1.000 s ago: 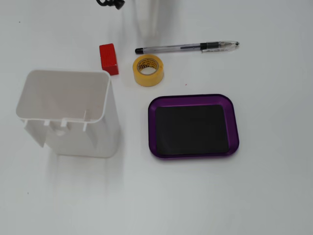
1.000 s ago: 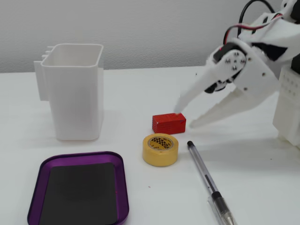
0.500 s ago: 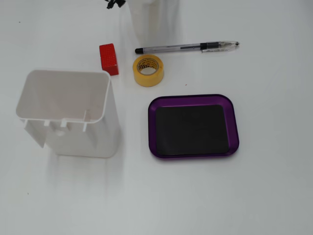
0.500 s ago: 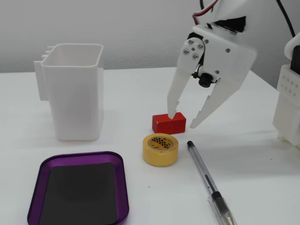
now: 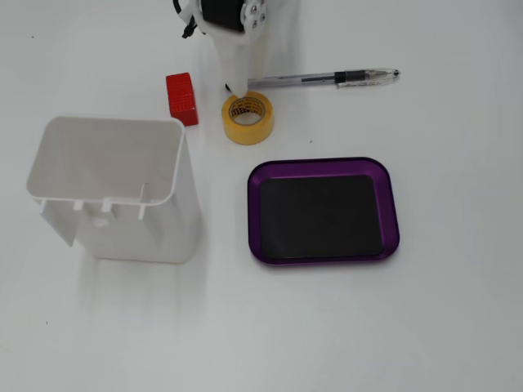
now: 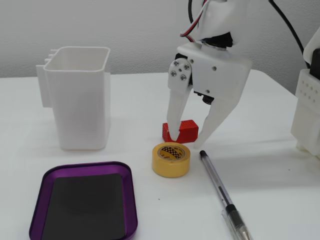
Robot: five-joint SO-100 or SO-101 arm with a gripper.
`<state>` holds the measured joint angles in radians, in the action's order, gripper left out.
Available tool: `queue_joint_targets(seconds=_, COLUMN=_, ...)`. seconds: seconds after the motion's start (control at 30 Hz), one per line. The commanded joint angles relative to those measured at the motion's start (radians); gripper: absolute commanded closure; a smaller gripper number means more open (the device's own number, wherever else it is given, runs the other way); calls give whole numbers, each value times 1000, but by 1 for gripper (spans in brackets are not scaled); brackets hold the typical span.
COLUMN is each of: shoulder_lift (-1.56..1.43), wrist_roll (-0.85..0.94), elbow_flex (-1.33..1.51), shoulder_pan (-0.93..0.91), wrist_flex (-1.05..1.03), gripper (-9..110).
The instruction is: Pick up the yellow tape and place it in the box.
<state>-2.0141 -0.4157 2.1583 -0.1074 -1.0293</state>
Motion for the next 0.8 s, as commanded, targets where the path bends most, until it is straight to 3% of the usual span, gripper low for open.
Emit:
queue_joint_targets(seconds=0.0, shoulder_lift=-3, wrist_roll=-5, elbow_flex=-8, shoulder_pan=5, wrist_flex=44, gripper=92)
queue_joint_targets(seconds=0.77, shoulder_lift=0, wrist_roll=8, elbow_flex=239, shoulder_pan=5, wrist_flex=319, gripper=92)
